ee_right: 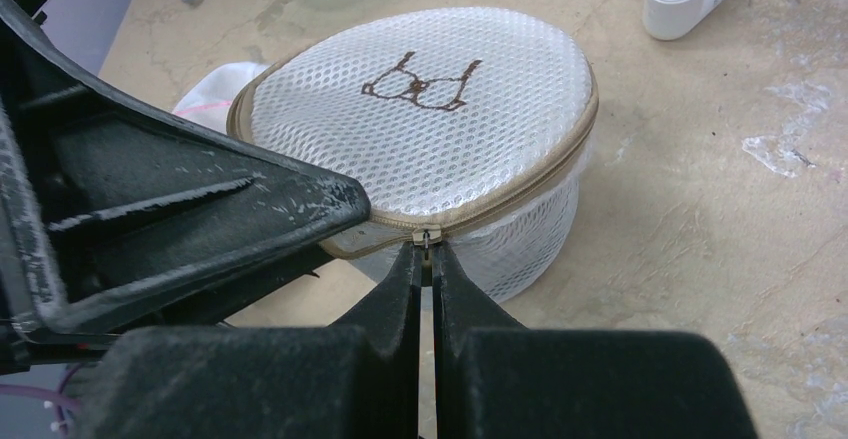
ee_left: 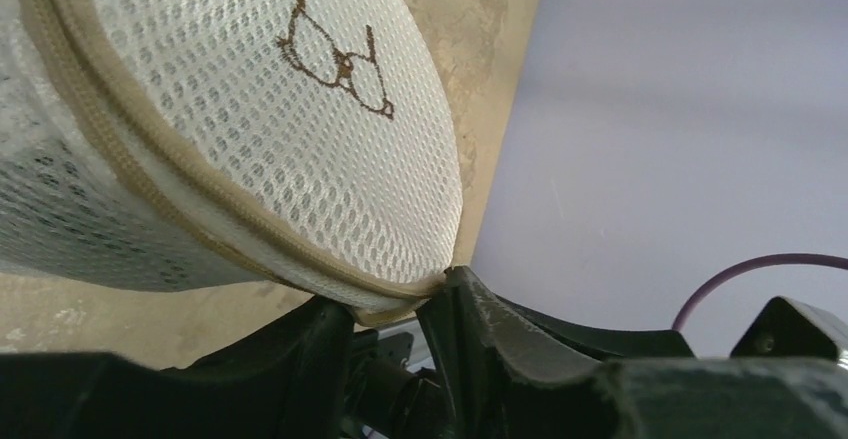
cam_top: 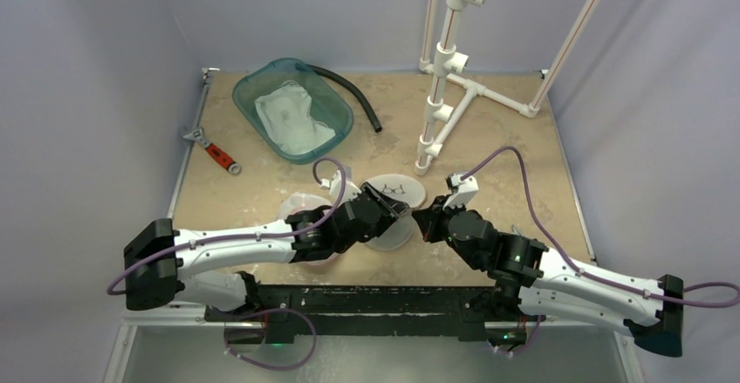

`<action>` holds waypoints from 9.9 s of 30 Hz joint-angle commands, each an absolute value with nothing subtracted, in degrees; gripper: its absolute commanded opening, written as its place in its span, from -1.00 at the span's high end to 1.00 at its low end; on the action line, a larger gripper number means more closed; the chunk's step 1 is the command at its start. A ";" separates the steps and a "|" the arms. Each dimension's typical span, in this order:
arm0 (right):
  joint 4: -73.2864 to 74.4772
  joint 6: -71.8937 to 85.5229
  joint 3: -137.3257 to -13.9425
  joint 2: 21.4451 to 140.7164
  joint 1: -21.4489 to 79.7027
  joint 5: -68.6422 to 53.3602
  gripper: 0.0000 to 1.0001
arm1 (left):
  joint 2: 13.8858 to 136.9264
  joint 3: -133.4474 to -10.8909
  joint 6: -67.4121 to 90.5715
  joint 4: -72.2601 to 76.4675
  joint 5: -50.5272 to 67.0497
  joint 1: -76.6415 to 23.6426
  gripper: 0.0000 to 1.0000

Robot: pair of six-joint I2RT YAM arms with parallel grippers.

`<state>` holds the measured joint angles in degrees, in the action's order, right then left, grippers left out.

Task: Unzip the laundry bag and remove the bra
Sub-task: Unzip the laundry bag at the center of the board, then open the laundry bag at the center of the board.

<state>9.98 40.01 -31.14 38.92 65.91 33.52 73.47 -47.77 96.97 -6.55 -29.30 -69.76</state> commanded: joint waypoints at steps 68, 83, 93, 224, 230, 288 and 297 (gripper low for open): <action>14.01 38.70 -39.56 39.01 65.81 25.11 0.06 | 49.75 -30.62 76.28 -3.96 -12.04 -50.36 1.00; 20.22 46.25 -42.28 37.30 65.73 29.80 -0.17 | 48.99 -28.33 74.49 2.58 -9.19 -50.38 1.00; 14.88 43.48 -36.56 36.93 65.74 25.19 -0.15 | 45.85 -27.11 70.76 2.21 -4.13 -49.20 1.00; 12.94 30.29 -39.56 35.82 40.12 -9.05 -0.10 | 65.74 -34.93 96.84 12.33 -28.56 -62.76 1.00; 11.28 29.77 -39.13 40.05 40.32 -9.94 -0.07 | 67.42 -35.24 96.77 13.61 -27.00 -62.76 1.00; 16.85 43.40 -36.46 49.06 46.90 15.02 1.00 | 57.20 -30.69 91.62 4.57 -27.39 -62.04 1.00; 19.68 40.43 -39.79 42.57 46.86 9.13 -0.53 | 60.22 -34.22 76.09 7.05 -19.12 -62.00 -0.16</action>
<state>15.64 41.32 -37.01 46.72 47.13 9.26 59.99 -31.07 84.49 6.13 -23.00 -62.19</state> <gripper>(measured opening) 0.733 0.508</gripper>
